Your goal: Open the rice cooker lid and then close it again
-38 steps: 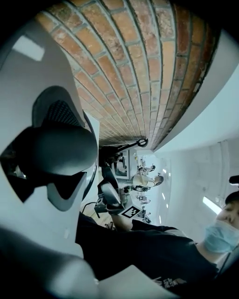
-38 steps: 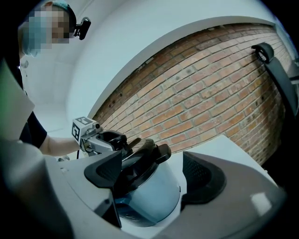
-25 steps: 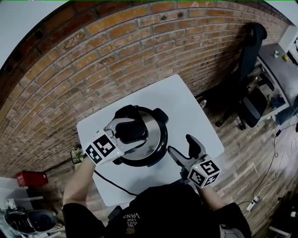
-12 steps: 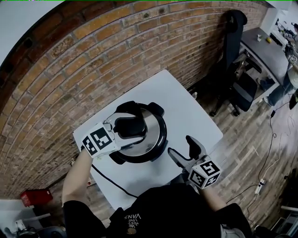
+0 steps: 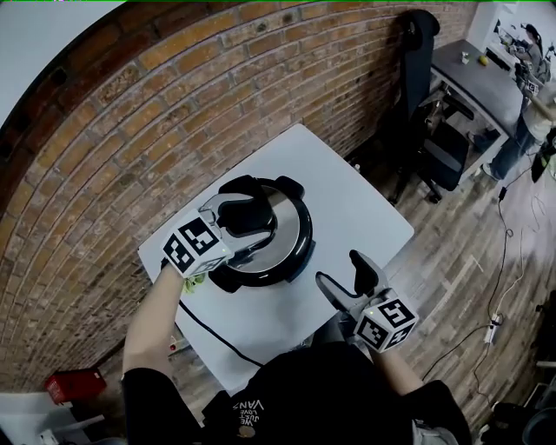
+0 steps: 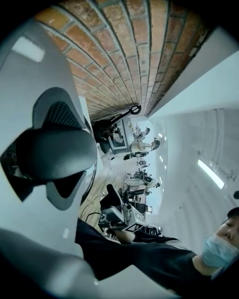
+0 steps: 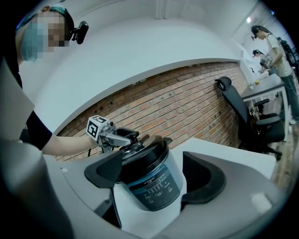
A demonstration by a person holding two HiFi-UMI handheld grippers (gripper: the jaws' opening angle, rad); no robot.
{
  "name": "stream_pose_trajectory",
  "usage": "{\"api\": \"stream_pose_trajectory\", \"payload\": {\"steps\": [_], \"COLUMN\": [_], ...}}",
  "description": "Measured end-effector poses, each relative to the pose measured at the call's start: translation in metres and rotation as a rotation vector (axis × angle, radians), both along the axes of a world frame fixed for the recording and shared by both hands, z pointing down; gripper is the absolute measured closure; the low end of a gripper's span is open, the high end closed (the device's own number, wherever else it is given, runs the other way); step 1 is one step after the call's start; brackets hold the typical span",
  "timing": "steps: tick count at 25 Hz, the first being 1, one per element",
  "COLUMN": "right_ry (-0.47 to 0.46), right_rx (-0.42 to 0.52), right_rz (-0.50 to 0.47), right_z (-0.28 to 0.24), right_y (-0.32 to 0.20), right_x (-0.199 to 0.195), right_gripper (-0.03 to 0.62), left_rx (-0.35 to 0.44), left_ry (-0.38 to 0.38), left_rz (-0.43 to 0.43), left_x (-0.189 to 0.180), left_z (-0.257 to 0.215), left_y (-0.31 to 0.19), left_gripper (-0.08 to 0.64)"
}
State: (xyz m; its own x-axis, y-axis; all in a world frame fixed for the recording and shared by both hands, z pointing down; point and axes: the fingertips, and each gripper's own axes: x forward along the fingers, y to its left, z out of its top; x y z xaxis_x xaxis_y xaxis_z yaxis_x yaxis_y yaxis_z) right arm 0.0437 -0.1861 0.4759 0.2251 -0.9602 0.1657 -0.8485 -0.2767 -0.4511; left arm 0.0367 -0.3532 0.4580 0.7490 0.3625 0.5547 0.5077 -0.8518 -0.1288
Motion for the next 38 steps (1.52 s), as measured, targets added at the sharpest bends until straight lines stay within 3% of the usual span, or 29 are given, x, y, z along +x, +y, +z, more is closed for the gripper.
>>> {"api": "stream_pose_trajectory", "payload": {"steps": [8,12,16,21,29,38], "right_ry": [0.000,0.009,0.010,0.013,0.042,0.037], "right_rx": [-0.011,-0.004,0.031,0.075,0.120,0.122], "right_rz": [0.106,0.099,0.061,-0.025,-0.182,-0.306], "right_z": [-0.006,-0.011,-0.017,-0.032,-0.051,-0.053], "right_y": [0.045,0.053,0.056,0.054,0.067,0.091], "right_x": [-0.020,-0.025,-0.021,-0.011,-0.009,-0.014], "right_gripper": [0.195,0.195,0.195,0.195,0.195,0.196], "left_rx": [0.008,0.049,0.041,-0.014,-0.187,-0.312], "left_ry": [0.008,0.067,0.130,0.232,0.442,0.546], "left_rz": [0.006,0.021,-0.048,-0.221,-0.609,-0.961], "left_x": [-0.003,-0.006,-0.010,-0.033,-0.115,-0.207], "left_z": [-0.008,-0.031,-0.055,-0.087,-0.118,-0.098], "left_y": [0.003,0.010,0.014,0.009,0.011,0.052], "left_gripper": [0.278,0.279,0.279,0.279,0.279,0.279]}}
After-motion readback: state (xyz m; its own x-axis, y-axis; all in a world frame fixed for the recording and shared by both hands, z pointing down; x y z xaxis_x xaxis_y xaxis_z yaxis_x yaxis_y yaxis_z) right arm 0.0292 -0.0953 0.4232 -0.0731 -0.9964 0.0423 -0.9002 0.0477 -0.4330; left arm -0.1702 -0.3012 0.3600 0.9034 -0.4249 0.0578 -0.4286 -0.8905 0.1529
